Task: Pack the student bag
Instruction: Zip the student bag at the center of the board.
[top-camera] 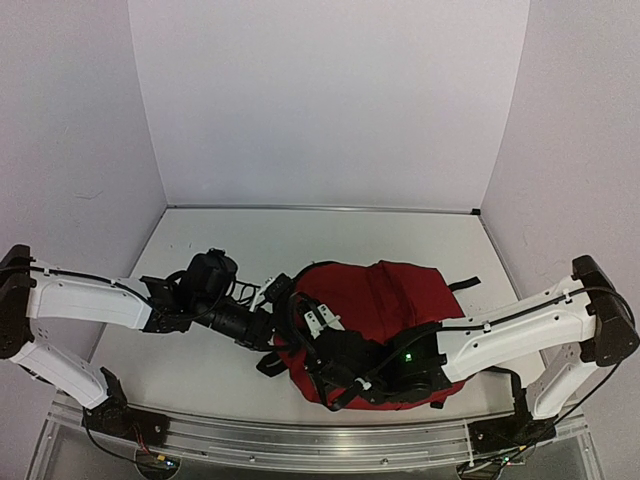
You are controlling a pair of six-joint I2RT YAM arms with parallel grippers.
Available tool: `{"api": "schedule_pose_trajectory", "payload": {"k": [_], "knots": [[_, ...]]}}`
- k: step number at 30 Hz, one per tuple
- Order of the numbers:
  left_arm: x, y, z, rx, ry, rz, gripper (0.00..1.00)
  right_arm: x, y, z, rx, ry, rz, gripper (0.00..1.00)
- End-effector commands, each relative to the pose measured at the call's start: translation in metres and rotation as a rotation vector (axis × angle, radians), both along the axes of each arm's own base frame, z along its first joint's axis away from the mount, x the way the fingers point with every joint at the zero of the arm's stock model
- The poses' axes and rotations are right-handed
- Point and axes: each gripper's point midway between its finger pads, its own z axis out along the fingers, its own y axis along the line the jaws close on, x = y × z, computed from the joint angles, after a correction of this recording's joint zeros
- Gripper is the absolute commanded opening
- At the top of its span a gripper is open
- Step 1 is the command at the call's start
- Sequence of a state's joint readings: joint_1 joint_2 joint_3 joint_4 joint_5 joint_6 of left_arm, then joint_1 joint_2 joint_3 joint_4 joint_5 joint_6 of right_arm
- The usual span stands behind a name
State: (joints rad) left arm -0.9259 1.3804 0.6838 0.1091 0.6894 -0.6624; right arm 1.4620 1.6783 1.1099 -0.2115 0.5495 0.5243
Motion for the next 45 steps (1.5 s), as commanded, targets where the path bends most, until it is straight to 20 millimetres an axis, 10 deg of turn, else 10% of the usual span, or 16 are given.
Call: {"api": "schedule_pose_trajectory", "payload": {"k": [1,15,45], "knots": [[-0.004,-0.01,0.007,-0.038,-0.011,-0.038,0.36,0.011,-0.013,0.024,0.045,-0.048,-0.061,0.0],[0.013,-0.002,0.018,-0.057,-0.079,0.113,0.01,0.01,-0.017,0.02,0.043,-0.04,-0.063,0.0],[0.097,0.099,0.007,0.414,-0.261,0.621,0.0,-0.055,-0.002,-0.005,-0.094,0.122,0.246,0.0]]}}
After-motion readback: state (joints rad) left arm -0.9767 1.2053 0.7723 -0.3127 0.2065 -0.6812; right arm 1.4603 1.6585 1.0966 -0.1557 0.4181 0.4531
